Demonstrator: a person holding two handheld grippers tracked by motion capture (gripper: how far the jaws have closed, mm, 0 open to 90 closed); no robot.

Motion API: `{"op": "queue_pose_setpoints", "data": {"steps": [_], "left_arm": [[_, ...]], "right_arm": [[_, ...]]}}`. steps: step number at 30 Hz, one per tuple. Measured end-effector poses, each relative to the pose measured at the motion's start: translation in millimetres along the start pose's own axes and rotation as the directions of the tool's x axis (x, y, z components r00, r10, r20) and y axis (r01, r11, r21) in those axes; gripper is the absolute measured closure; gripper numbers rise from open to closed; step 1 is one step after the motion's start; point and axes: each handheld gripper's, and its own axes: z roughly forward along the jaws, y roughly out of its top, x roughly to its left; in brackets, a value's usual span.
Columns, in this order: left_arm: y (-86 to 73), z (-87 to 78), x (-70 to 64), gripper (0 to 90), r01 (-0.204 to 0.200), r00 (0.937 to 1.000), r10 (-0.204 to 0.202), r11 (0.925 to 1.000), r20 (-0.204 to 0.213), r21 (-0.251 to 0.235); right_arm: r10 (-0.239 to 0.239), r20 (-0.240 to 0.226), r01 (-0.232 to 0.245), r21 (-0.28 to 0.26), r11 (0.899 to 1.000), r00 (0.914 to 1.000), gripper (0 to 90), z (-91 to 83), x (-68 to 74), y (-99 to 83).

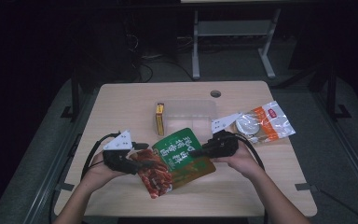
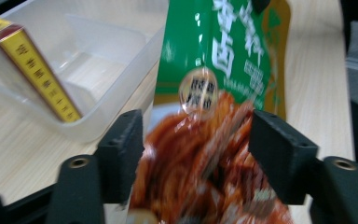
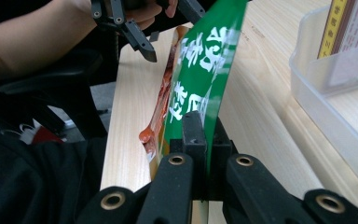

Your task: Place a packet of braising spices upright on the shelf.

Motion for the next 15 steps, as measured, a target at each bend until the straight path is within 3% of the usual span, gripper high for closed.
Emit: {"op": "queue_pose_setpoints", "data": {"steps": [2, 5, 11, 15], "left_arm": [[-7.0, -2.5, -0.7, 29.1, -0.002, 0.9995, 0.002, 1.0, -0.031, 0.003], [-20.3, -9.9, -1.0, 26.1, 0.038, 0.9977, -0.038, 0.9993, -0.056, 0.006], [-44.9, -15.2, 3.5, 24.6, 0.101, 0.9916, -0.099, 0.9944, -0.083, 0.029], [-50.8, -13.8, 10.0, 24.6, 0.13, 0.9869, -0.127, 0.9912, -0.1, 0.025]], "right_arm": [[-0.015, 0.013, 0.015, 0.001, 1.0, 0.9998, 90.0, -0.4, 2.7, 1.4], [-0.017, 0.017, 0.017, -0.013, 1.0, 0.9997, 90.0, -3.9, 3.5, 2.6], [-0.031, 0.043, 0.033, -0.056, 0.998, 0.9986, 90.0, -14.9, 6.2, 7.9], [-0.049, 0.062, 0.053, -0.074, 0.996, 0.9969, 90.0, -21.6, 7.2, 11.7]]}}
